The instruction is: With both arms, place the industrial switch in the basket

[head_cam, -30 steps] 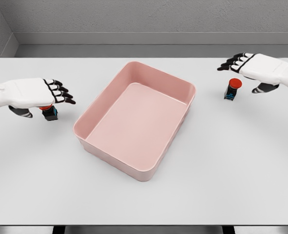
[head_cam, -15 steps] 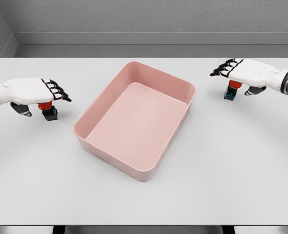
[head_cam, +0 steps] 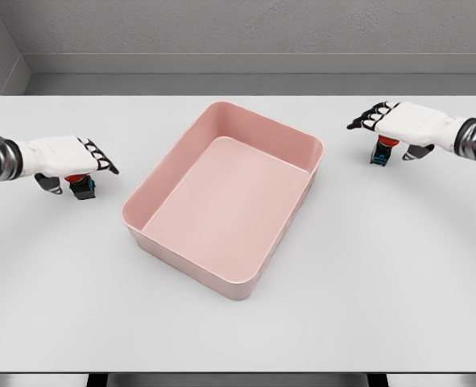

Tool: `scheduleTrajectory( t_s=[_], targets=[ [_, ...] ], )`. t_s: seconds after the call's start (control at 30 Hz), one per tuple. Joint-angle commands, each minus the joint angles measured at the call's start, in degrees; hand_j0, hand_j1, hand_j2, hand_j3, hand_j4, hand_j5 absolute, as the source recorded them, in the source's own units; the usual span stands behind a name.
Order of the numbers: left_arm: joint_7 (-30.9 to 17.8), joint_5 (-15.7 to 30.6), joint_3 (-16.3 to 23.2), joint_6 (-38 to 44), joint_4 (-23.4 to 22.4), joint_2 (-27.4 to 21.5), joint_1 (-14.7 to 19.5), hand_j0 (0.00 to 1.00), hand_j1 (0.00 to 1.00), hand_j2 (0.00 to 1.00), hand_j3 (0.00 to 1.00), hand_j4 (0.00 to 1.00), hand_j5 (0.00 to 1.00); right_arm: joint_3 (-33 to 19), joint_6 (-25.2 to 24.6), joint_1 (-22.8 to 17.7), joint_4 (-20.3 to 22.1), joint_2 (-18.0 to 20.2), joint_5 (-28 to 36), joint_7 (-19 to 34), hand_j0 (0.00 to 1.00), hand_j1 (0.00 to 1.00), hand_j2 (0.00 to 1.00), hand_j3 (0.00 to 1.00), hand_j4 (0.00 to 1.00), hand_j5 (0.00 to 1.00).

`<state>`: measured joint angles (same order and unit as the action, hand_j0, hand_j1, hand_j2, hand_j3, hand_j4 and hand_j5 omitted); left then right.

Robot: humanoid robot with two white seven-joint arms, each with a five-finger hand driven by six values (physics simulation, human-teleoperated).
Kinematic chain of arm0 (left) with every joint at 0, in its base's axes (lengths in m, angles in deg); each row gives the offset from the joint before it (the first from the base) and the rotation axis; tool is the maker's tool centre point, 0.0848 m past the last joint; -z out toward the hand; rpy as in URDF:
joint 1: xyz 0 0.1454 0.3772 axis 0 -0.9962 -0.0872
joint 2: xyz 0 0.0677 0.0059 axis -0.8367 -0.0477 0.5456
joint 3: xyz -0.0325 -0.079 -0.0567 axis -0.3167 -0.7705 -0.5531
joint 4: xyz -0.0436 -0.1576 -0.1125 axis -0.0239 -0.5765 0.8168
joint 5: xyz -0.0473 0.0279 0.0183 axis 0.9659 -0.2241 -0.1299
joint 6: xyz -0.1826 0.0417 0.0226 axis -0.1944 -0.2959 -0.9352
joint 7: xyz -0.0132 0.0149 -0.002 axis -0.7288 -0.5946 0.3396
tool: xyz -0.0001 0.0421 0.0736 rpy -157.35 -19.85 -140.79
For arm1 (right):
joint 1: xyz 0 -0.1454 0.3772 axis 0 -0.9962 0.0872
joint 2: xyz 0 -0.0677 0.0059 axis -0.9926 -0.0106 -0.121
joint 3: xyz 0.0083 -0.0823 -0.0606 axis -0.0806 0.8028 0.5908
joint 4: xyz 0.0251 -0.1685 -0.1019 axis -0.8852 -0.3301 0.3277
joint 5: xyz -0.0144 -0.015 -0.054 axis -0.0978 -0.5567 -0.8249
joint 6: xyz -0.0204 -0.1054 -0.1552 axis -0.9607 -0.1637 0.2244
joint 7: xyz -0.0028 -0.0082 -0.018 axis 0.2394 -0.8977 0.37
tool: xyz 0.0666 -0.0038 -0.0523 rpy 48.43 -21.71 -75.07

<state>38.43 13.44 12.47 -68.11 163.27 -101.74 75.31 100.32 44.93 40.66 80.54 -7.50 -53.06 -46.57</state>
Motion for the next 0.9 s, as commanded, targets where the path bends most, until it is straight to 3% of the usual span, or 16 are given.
scheduleTrajectory(
  t_s=[0.0,0.3,0.43,0.6,0.87],
  targets=[
    [0.02,-0.46,0.34,0.65,-0.06,0.13,0.00,0.90,0.90,0.90,0.90,0.90,0.90,-0.11,-0.07,0.09,-1.82,-0.85,-1.00,-0.10,1.00,1.00,1.00,1.00,1.00,1.00],
    [0.02,0.16,0.34,0.03,0.64,-0.66,0.53,0.89,0.89,0.89,0.89,0.89,0.89,-0.37,-0.07,0.70,-3.67,-2.09,-2.23,-0.54,1.00,1.00,1.00,1.00,1.00,1.00],
    [0.02,0.16,0.17,-0.93,0.73,-0.83,0.70,0.82,0.82,0.82,0.82,0.82,0.82,-0.37,-0.07,0.70,-4.37,-2.17,-2.58,-0.54,1.00,1.00,1.00,1.00,1.00,1.00],
    [0.02,0.16,0.26,-1.73,0.73,-1.01,1.14,0.69,0.69,0.69,0.69,0.69,0.69,-0.46,-0.07,0.79,-4.37,-2.52,-3.90,-0.36,0.84,0.84,0.84,0.84,0.84,0.84],
    [0.02,0.25,0.43,-3.04,0.91,-1.98,1.14,0.61,0.61,0.61,0.61,0.61,0.61,-0.46,-0.07,0.79,-4.37,-2.70,-3.99,-0.28,0.76,0.76,0.76,0.76,0.76,0.76]
  ],
)
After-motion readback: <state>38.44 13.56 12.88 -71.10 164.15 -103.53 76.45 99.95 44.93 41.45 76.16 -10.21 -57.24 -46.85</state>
